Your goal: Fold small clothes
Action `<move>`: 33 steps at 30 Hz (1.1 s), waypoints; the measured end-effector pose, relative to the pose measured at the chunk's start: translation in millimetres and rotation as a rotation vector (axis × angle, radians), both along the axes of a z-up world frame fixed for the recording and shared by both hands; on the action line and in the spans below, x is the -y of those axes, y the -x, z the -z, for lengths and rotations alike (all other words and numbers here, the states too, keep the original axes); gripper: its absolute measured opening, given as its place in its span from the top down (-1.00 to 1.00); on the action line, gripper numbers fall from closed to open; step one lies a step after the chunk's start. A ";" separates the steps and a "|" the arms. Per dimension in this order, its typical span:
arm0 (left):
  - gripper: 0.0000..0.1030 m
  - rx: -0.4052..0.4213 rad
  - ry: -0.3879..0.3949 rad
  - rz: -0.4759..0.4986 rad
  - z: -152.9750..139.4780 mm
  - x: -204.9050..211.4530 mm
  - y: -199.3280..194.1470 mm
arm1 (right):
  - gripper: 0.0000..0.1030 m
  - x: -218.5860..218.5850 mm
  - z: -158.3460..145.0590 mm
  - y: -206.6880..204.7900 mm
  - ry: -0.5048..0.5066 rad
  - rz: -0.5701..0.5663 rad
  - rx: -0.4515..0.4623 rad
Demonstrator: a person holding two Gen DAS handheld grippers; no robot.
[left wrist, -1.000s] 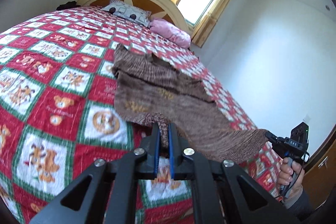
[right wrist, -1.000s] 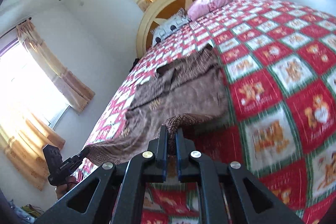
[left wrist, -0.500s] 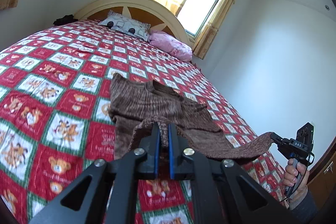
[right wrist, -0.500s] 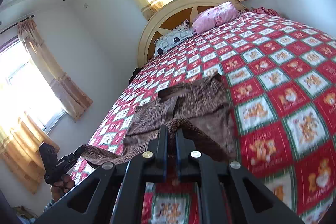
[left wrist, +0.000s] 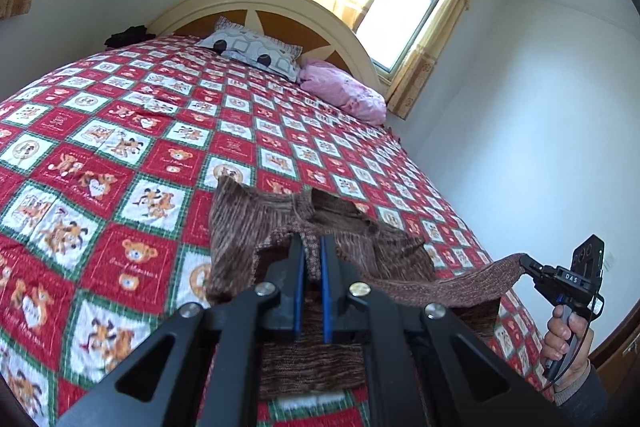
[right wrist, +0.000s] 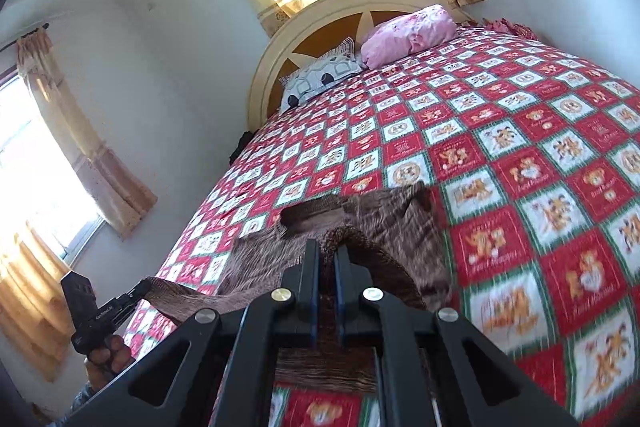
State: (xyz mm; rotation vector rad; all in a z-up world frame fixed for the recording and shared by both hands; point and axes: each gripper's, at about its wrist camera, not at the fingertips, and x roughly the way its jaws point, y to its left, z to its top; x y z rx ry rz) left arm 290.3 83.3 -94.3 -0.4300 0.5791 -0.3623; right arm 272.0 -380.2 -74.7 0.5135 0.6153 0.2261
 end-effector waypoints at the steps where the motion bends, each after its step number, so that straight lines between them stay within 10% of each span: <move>1: 0.86 -0.006 0.002 -0.005 0.8 -1.0 -8.6 | 0.90 1.3 0.1 -8.2 0.004 0.002 -0.003; 26: 0.76 -0.192 -0.166 -0.067 68.8 26.2 -175.0 | 0.81 35.6 110.7 -215.6 0.055 0.134 -0.298; 29: 0.19 -0.204 -0.186 -0.106 68.1 19.2 -177.1 | -0.05 35.6 105.2 -215.3 0.118 0.167 -0.277; 31: -0.28 -0.203 -0.196 -0.154 68.4 10.4 -169.8 | -0.06 34.4 99.2 -208.0 0.127 0.148 -0.238; 33: -0.34 -0.186 -0.207 -0.203 68.8 1.4 -161.1 | -0.06 30.1 94.4 -199.1 0.168 0.135 -0.214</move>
